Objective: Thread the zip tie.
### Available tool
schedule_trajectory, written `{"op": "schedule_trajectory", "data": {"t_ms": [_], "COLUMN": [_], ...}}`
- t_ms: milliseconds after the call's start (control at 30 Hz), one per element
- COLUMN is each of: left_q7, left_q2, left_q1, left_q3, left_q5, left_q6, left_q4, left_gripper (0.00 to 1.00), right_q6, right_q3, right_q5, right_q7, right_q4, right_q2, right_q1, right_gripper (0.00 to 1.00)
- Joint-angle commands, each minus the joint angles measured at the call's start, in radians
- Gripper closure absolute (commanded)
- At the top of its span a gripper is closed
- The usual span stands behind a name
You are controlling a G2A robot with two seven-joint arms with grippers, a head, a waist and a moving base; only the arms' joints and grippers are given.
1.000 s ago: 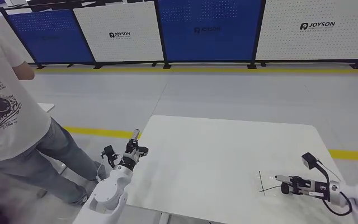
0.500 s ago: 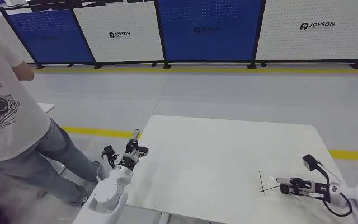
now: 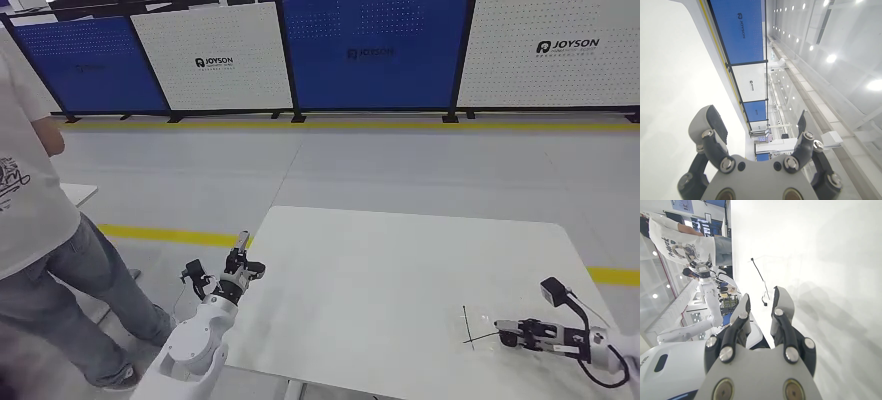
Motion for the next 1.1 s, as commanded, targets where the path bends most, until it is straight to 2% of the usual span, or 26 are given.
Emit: {"op": "schedule_trajectory", "data": {"t_ms": [0, 200, 267, 500, 667, 800, 933, 1067], "left_q7": [0.000, 0.000, 0.000, 0.000, 0.000, 0.000, 0.000, 0.000], "left_q2": [0.000, 0.000, 0.000, 0.000, 0.000, 0.000, 0.000, 0.000], "left_q1": [0.000, 0.000, 0.000, 0.000, 0.000, 0.000, 0.000, 0.000], "left_q3": [0.000, 0.000, 0.000, 0.000, 0.000, 0.000, 0.000, 0.000], "left_q5": [0.000, 0.000, 0.000, 0.000, 0.000, 0.000, 0.000, 0.000], "left_q6": [0.000, 0.000, 0.000, 0.000, 0.000, 0.000, 0.000, 0.000], "left_q4": [0.000, 0.000, 0.000, 0.000, 0.000, 0.000, 0.000, 0.000], "left_gripper": [0.00, 0.00, 0.00, 0.00, 0.00, 0.00, 0.00, 0.00], "right_q6": [-0.001, -0.002, -0.004, -0.022, -0.071, -0.105, -0.105, -0.105], "right_q3": [-0.005, -0.014, -0.018, -0.021, 0.013, 0.044, 0.058, 0.057], "right_q5": [0.000, 0.006, 0.009, 0.033, 0.126, 0.262, 0.421, 0.427], "right_q7": [-0.002, 0.001, 0.003, 0.017, 0.031, 0.031, 0.031, 0.031], "right_q4": [0.000, 0.015, 0.021, 0.034, 0.029, -0.011, -0.116, -0.125], "right_q2": [0.000, 0.001, 0.001, 0.003, 0.011, 0.026, 0.056, 0.059], "right_q1": [0.001, 0.010, 0.014, 0.018, -0.005, -0.053, -0.128, -0.133], "right_gripper": [0.75, 0.88, 1.00, 1.00, 1.00, 1.00, 1.00, 1.00]}}
